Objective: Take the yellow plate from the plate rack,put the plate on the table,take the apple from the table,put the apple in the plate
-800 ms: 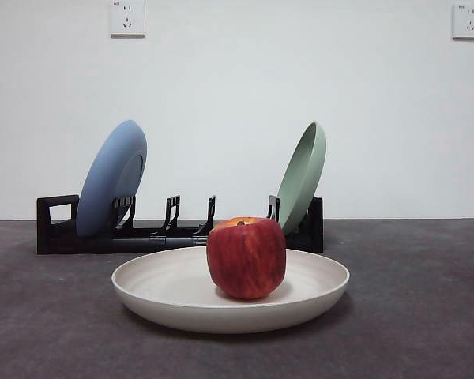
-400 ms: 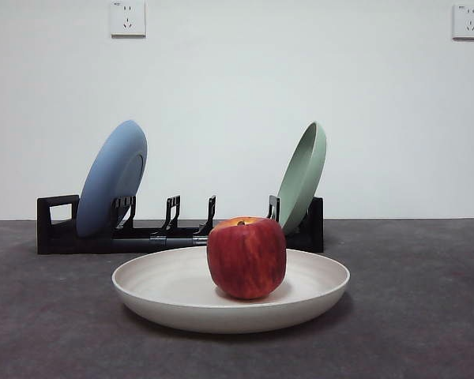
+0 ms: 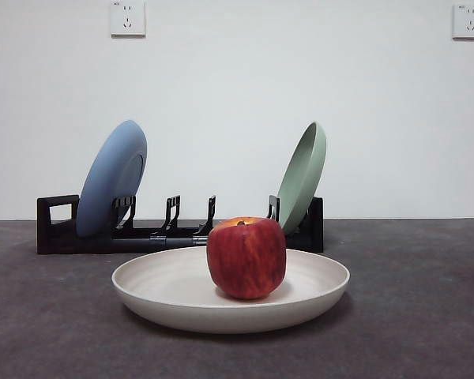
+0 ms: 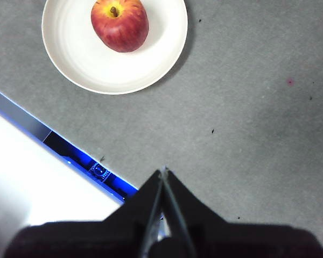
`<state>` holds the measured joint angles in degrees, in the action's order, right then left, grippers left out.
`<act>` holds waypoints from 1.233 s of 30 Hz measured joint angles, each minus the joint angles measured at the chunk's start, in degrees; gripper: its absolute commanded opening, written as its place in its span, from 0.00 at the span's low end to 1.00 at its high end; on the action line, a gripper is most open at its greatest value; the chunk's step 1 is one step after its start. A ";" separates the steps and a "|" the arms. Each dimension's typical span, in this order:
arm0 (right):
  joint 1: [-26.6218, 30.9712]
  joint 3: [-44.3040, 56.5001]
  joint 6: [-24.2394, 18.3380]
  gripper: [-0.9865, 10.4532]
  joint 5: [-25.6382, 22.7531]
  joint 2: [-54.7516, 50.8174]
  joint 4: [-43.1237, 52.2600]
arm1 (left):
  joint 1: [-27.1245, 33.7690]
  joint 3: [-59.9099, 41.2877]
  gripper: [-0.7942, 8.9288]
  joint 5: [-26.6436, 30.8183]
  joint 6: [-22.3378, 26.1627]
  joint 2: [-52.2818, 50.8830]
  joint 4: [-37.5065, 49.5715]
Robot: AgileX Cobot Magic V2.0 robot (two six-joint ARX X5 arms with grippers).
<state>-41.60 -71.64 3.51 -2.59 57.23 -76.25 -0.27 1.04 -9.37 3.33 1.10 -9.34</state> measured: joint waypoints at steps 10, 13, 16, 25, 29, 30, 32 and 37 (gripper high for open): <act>0.00 0.00 -0.02 0.09 0.00 0.00 0.00 | 0.00 0.00 0.08 0.00 0.00 0.79 0.00; 0.57 0.00 -0.11 0.09 -0.90 -0.13 0.04 | 0.00 0.00 0.08 0.00 0.00 1.03 0.00; 3.61 0.00 -1.97 0.09 -5.05 -2.05 3.32 | 0.00 0.00 0.08 0.00 0.00 1.22 0.00; 27.58 8.41 -4.66 0.09 8.24 -18.51 42.12 | 0.00 0.00 0.08 0.00 0.00 1.84 0.00; 38.27 16.94 -5.68 0.09 8.87 -27.12 50.99 | 0.02 0.00 0.08 0.00 0.00 2.08 0.00; 40.44 19.67 -6.16 0.09 8.87 -29.53 52.50 | 0.00 0.00 0.08 -0.02 0.00 2.08 0.00; 43.01 25.16 -7.06 0.09 9.03 -33.75 54.77 | 0.02 0.00 0.08 0.00 0.00 2.08 0.00; 45.35 41.11 -8.48 0.09 9.03 -43.43 60.98 | 0.00 0.00 0.08 0.00 0.00 2.10 0.00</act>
<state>3.75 -30.52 -4.97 6.44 13.80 -15.27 -0.27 1.04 -9.37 3.33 3.20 -9.34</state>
